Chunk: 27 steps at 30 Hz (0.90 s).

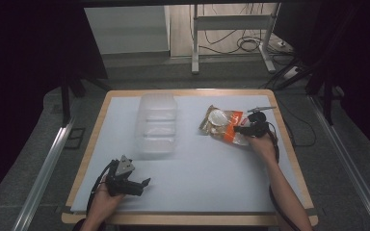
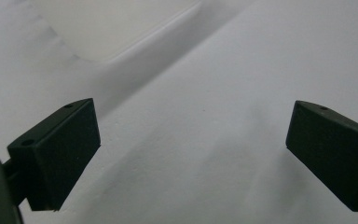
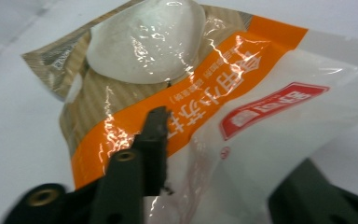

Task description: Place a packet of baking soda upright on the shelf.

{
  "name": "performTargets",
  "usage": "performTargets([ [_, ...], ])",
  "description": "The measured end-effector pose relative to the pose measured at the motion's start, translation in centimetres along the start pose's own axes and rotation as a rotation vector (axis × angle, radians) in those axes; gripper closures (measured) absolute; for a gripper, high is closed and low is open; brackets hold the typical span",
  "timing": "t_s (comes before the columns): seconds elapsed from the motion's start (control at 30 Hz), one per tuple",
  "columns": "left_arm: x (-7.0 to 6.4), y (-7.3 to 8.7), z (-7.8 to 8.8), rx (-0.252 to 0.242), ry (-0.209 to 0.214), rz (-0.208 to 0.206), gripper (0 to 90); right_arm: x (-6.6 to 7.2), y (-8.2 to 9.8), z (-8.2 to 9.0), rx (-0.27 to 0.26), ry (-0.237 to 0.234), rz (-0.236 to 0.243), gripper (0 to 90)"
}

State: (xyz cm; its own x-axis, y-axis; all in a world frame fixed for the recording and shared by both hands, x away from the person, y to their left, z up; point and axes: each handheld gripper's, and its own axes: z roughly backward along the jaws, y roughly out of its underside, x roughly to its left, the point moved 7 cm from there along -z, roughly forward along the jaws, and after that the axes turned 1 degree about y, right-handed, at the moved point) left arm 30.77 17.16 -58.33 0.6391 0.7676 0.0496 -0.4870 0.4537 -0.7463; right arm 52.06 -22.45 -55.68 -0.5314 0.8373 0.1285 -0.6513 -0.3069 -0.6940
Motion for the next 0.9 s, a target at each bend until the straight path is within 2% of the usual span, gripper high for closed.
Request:
performTargets([
  [0.07, 0.0, 0.0, 0.0, 0.0, 0.0, 0.0, 2.9, 0.1, -0.2, 0.1, -0.008, 0.018, 0.025, 81.2],
  [0.17, 0.0, 0.0, 0.0, 0.0, 0.0, 0.0, 2.9, 0.5, -0.6, 0.4, -0.014, 0.015, 0.051, 88.6],
  [0.23, 0.0, 0.0, 0.0, 0.001, 0.0, -0.002, 2.9, 0.9, -1.1, 0.8, -0.022, 0.02, 0.08, 88.9],
  [0.5, 0.0, 0.0, 0.0, 0.002, -0.001, -0.004, 3.0, 2.5, -3.9, 2.5, -0.065, 0.013, 0.108, 89.0],
  [0.9, 0.0, 0.0, 0.0, 0.004, -0.002, -0.006, 3.0, 5.2, -7.3, 4.5, -0.054, -0.003, 0.179, 89.1],
])
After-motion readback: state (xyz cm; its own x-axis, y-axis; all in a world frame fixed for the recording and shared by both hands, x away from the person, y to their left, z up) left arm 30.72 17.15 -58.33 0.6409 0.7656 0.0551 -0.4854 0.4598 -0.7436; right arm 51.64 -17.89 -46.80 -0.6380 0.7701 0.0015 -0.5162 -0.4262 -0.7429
